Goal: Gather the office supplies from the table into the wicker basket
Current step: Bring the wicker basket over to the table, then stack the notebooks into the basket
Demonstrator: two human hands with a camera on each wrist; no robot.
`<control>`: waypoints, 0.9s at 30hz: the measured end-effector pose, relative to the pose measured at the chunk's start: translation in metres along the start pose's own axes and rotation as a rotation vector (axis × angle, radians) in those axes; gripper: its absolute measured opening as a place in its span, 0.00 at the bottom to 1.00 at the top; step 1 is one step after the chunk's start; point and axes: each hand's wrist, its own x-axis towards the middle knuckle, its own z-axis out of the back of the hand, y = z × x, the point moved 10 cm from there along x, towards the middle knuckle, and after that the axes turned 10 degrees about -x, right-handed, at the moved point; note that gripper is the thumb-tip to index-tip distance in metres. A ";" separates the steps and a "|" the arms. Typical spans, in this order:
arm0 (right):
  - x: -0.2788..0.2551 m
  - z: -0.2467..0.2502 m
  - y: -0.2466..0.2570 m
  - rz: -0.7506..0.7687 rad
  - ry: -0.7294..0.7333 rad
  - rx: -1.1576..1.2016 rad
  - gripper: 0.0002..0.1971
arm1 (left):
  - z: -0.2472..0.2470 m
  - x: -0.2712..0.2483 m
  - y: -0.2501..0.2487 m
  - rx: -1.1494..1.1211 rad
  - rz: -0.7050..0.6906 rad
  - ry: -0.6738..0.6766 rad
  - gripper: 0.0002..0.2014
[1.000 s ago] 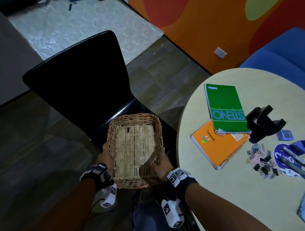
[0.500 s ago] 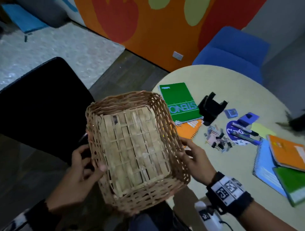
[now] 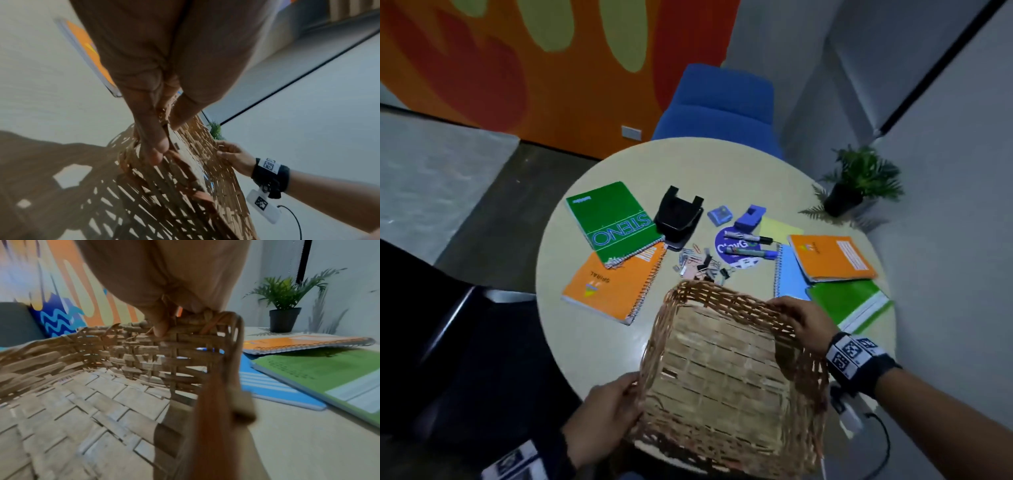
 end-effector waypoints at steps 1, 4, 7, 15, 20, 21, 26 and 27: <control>0.000 0.001 -0.009 -0.005 0.002 -0.011 0.18 | -0.011 0.005 -0.002 0.060 -0.009 0.027 0.15; 0.006 0.000 -0.027 0.021 0.022 -0.060 0.21 | -0.037 0.016 -0.004 0.066 0.003 0.046 0.14; 0.015 -0.006 -0.033 0.032 0.053 -0.088 0.22 | -0.050 0.021 -0.003 0.095 -0.002 0.044 0.15; 0.019 -0.016 -0.036 0.069 0.111 -0.094 0.22 | -0.051 0.021 0.008 0.098 0.026 0.035 0.16; 0.027 -0.001 -0.001 0.072 0.228 -0.091 0.25 | -0.002 0.030 -0.009 0.143 0.037 -0.026 0.34; 0.034 0.011 0.016 0.080 0.204 -0.027 0.26 | 0.022 0.038 -0.017 0.070 0.016 -0.119 0.29; 0.107 0.038 0.132 0.106 0.135 0.328 0.20 | 0.145 0.107 -0.051 -0.363 -0.077 -0.537 0.04; 0.126 0.026 0.154 0.105 0.157 0.357 0.20 | 0.161 0.128 -0.045 -0.483 -0.057 -0.575 0.05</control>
